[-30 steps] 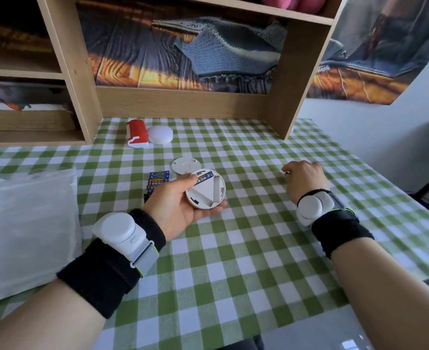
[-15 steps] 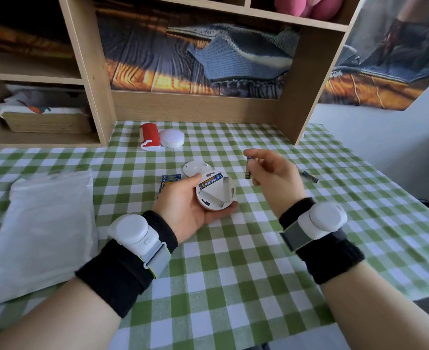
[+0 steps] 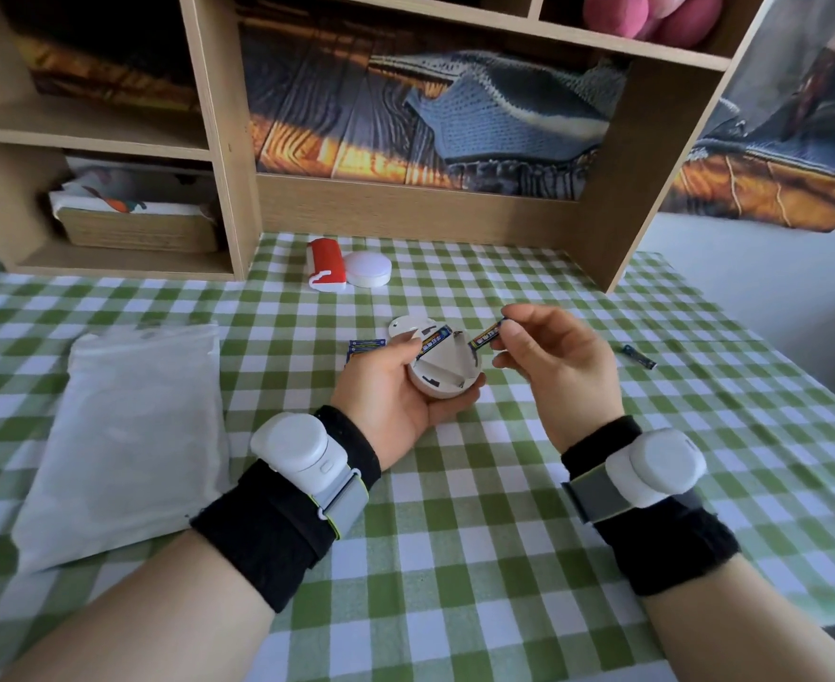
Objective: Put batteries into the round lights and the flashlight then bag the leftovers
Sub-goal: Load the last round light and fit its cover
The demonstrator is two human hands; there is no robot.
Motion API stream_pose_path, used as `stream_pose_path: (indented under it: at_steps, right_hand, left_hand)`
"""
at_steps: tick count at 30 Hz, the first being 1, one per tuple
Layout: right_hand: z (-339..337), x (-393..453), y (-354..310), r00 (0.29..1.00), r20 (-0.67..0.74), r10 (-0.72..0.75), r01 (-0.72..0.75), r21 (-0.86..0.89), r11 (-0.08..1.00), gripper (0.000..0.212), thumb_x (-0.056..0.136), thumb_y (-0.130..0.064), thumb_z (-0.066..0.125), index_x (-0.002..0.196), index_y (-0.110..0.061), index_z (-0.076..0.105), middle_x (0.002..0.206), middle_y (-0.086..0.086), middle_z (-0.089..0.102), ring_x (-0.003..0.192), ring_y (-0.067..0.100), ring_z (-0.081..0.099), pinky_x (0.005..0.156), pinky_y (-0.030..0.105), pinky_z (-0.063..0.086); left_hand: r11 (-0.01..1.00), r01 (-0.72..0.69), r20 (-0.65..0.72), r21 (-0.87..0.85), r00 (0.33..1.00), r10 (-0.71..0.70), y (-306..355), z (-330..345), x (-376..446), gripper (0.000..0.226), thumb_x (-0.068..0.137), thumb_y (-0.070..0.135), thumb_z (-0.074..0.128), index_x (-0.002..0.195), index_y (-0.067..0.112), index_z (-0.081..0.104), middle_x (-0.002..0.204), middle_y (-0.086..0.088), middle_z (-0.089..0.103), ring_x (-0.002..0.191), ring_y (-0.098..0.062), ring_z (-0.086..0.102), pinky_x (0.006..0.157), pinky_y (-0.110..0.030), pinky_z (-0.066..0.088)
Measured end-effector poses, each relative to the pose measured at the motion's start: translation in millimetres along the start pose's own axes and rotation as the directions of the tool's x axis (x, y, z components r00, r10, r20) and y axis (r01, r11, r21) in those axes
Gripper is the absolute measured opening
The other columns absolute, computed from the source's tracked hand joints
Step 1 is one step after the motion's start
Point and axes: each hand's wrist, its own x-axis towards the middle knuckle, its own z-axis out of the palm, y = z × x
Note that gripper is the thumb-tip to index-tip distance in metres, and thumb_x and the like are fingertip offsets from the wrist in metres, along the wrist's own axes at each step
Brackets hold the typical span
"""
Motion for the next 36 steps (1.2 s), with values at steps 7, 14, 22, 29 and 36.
stream_pose_path:
  at_steps: [7,14,22,29,36]
  right_hand:
    - [5.2,-0.9,7.2,0.999,-0.026,-0.034,0.031,-0.101,0.994,0.008,0.084,-0.007,0.074,0.090,-0.011,0.069,0.079,0.000,0.074,0.069,0.019,0.069,0.074,0.034,0.058]
    - [5.0,-6.2,13.4,0.997,0.037,-0.073,0.081,-0.311,0.947,0.014,0.081,-0.015,0.080,0.080,-0.024,0.069,0.081,-0.007,0.073,0.075,0.013,0.068,0.071,0.023,0.056]
    - [6.3,-8.1,18.5,0.992,0.117,-0.051,0.091,-0.371,0.924,0.006,0.083,-0.018,0.077,0.085,-0.021,0.073,0.092,-0.001,0.073,0.084,0.013,0.066,0.081,0.036,0.056]
    - [7.2,-8.4,19.2,0.975,0.218,-0.031,0.090,-0.264,0.960,0.010,0.083,-0.016,0.076,0.085,-0.025,0.071,0.089,-0.006,0.071,0.086,0.015,0.067,0.069,0.026,0.051]
    - [6.3,-6.6,17.5,0.963,0.267,0.041,0.005,-0.168,0.986,0.019,0.088,-0.011,0.071,0.107,-0.013,0.068,0.095,0.002,0.071,0.083,0.023,0.065,0.065,0.019,0.051]
  left_hand:
    - [0.992,-0.117,-0.025,0.041,0.993,0.118,1.6,1.6,0.6,0.038,0.104,0.018,0.036,0.137,0.004,0.049,0.134,-0.023,0.060,0.124,-0.042,0.056,0.098,-0.048,0.049]
    - [0.991,-0.132,0.035,0.023,0.991,0.131,0.3,2.0,-2.8,0.034,0.100,0.007,0.036,0.129,0.014,0.052,0.137,-0.025,0.056,0.114,-0.039,0.059,0.106,-0.059,0.041]
    - [0.958,-0.227,-0.002,0.174,0.973,0.231,-0.3,1.5,-3.6,0.033,0.090,-0.011,0.047,0.111,0.014,0.052,0.113,-0.024,0.062,0.095,-0.038,0.066,0.088,-0.060,0.054]
    - [0.933,-0.259,-0.051,0.248,0.959,0.280,-0.8,2.1,-3.5,0.027,0.090,-0.004,0.061,0.101,0.019,0.050,0.106,-0.019,0.065,0.090,-0.033,0.066,0.079,-0.055,0.057]
    - [0.905,-0.280,-0.015,0.321,0.954,0.301,-0.8,3.1,-5.1,0.024,0.092,-0.003,0.059,0.106,0.017,0.057,0.112,-0.022,0.063,0.089,-0.029,0.067,0.064,-0.041,0.059]
